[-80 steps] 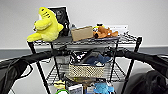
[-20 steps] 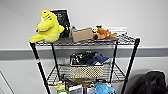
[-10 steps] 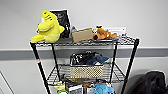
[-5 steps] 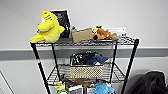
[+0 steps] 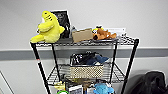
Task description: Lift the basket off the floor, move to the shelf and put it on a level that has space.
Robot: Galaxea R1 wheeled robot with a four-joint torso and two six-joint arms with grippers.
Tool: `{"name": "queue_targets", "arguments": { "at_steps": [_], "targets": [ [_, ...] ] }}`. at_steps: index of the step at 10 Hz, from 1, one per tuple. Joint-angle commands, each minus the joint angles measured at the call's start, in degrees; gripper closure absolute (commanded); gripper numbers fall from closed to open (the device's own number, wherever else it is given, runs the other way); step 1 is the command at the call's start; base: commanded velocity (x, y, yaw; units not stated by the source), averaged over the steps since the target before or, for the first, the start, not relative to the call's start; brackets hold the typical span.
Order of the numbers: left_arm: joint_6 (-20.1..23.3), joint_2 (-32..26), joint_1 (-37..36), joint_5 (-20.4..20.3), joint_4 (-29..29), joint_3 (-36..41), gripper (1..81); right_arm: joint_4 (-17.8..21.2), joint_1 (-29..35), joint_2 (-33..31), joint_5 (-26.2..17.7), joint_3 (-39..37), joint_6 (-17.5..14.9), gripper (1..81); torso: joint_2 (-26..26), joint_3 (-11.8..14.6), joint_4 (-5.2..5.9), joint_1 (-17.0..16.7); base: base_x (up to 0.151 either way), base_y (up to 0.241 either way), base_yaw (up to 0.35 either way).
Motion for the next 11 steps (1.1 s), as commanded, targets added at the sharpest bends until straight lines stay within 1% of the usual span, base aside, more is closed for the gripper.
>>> {"name": "queue_targets", "arguments": {
  "at_steps": [1, 2, 3, 5, 8, 11],
  "targets": [
    [0.1, 5.2, -2.1, 3.9, 1.4, -8.3, 1.0, -4.6, 2.0, 9.2, -2.2, -14.8, -0.1, 1.0, 0.0, 0.0, 0.0, 0.0, 0.0, 0.0, 0.0],
    [0.4, 7.3, -2.1, 5.1, 1.4, -11.4, 1.0, -5.9, 1.6, 11.1, -2.2, -18.2, 0.0, 1.0, 0.0, 0.0, 0.0, 0.0, 0.0, 0.0, 0.0],
    [0.4, 9.3, -2.1, 5.3, 1.4, -14.6, 1.0, -6.2, 1.5, 12.3, -2.2, -20.1, 0.0, 1.0, 0.0, 0.0, 0.0, 0.0, 0.0, 0.0, 0.0],
    [0.4, 12.4, -1.6, 5.9, 1.4, -19.8, 1.0, -6.1, 1.4, 12.9, -2.2, -19.9, 0.0, 1.0, 0.0, 0.0, 0.0, 0.0, 0.0, 0.0, 0.0],
    [0.2, 14.5, -1.4, 8.8, 1.3, -22.3, 1.0, -5.9, 0.4, 14.4, -2.8, -19.7, 0.2, 1.0, 0.0, 0.0, 0.0, 0.0, 0.0, 0.0, 0.0],
    [0.3, 16.0, -1.5, 8.8, 1.4, -23.1, 1.0, -5.9, -0.7, 15.6, -2.3, -19.6, 0.2, 1.0, 0.0, 0.0, 0.0, 0.0, 0.0, 0.0, 0.0]
  ]
}}
